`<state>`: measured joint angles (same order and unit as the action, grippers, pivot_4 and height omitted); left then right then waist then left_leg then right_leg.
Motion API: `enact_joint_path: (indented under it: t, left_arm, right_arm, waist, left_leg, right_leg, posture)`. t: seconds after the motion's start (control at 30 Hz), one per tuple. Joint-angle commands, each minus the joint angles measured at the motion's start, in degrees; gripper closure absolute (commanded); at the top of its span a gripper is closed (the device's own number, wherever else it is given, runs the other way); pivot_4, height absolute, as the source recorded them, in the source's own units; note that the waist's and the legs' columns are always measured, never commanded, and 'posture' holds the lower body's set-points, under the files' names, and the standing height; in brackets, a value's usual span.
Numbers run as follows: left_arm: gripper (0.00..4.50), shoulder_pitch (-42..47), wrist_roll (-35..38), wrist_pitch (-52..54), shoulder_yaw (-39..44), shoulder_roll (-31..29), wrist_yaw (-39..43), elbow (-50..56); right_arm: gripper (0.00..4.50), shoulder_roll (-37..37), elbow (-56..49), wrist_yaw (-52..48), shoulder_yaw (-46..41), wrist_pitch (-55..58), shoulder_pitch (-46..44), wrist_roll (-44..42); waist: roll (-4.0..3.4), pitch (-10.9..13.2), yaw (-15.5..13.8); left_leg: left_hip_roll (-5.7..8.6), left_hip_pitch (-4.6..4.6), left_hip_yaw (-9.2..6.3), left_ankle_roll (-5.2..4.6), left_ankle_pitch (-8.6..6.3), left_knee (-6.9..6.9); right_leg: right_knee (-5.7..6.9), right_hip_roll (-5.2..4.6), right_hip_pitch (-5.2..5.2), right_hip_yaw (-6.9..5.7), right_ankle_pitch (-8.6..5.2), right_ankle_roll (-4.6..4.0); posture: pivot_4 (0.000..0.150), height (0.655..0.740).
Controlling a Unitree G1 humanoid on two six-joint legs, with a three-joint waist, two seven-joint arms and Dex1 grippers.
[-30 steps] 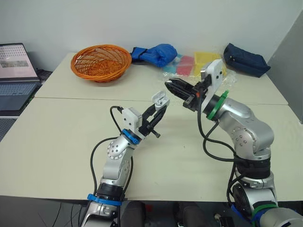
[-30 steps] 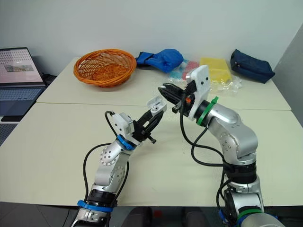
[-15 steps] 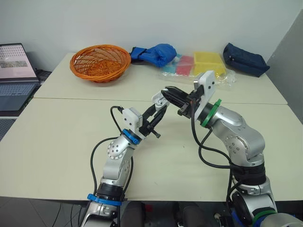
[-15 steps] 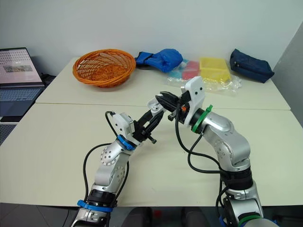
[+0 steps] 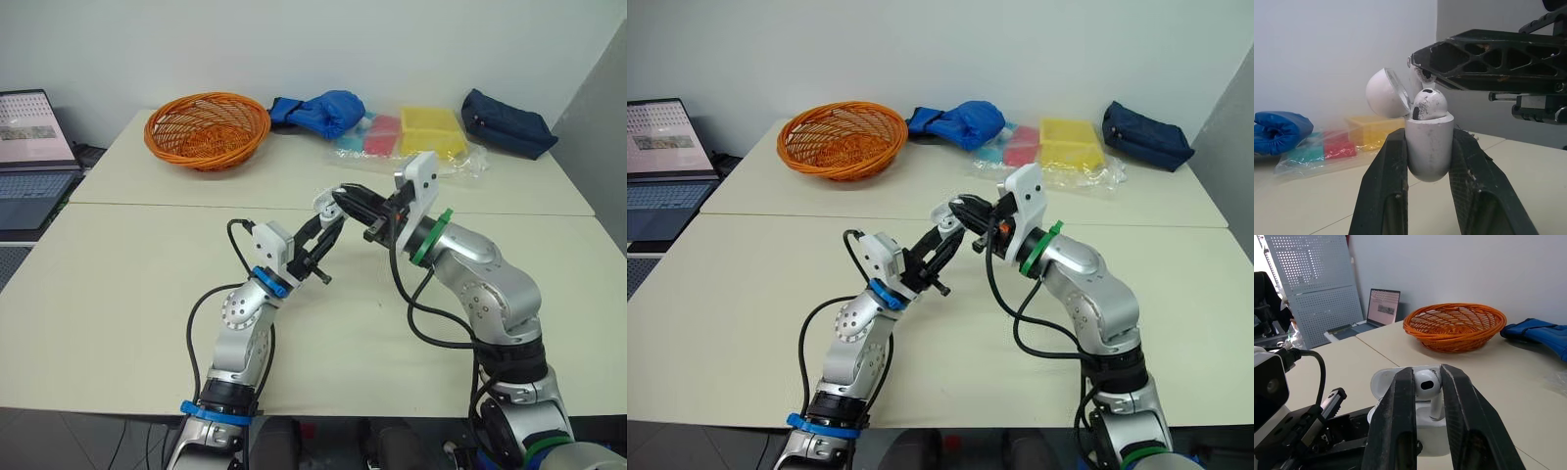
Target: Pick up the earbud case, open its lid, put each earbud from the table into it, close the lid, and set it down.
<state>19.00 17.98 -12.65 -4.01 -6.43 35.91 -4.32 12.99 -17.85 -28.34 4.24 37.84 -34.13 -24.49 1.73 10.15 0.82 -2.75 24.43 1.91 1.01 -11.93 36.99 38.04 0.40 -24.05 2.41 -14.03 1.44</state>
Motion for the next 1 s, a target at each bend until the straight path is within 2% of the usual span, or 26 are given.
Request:
enact_joint_path:
  t: [0.03,0.63,0.87,1.0]
  left_arm:
    - [3.75,1.86,0.91,-0.73,0.86,0.14,0.02,2.3]
    - [3.75,1.19,0.81,-0.37,0.23,0.71,-0.1,3.31]
    - [3.75,0.91,0.74,-1.29,0.33,0.88,0.6,1.98]
    - [3.75,0.67,0.54,-1.7,0.28,1.1,0.67,1.61]
  right_arm:
    - [4.12,0.22,-1.12,-0.11,0.7,-0.71,0.21,0.19]
    - [4.12,0.43,0.04,0.08,1.5,-1.04,0.15,1.53]
    - [1.75,0.15,-0.09,0.29,1.11,-1.08,-0.04,1.39]
    - [1.75,-0.3,-0.48,0.37,0.37,-0.9,-0.26,0.5]
  waist:
    - [0.0,0.0,0.03]
    - [0.0,0.0,0.23]
    - [0.0,0.0,0.24]
    - [0.0,0.0,0.25]
  left_leg:
    - [0.0,0.0,0.0,0.0,0.0,0.0]
    - [0.0,0.0,0.0,0.0,0.0,-0.01]
    - [0.0,0.01,0.0,0.0,0.0,-0.01]
    - [0.0,0.01,0.0,0.0,0.0,-0.01]
  right_leg:
    - [0.0,0.0,0.0,0.0,-0.01,0.02]
    - [-0.01,0.0,0.0,0.0,-0.05,0.09]
    - [-0.02,0.0,0.0,0.01,-0.05,0.09]
    - [-0.02,0.0,0.0,0.01,-0.06,0.09]
  posture:
    - [0.15,0.74]
    - [0.15,0.74]
    - [0.15,0.74]
    - [0.15,0.74]
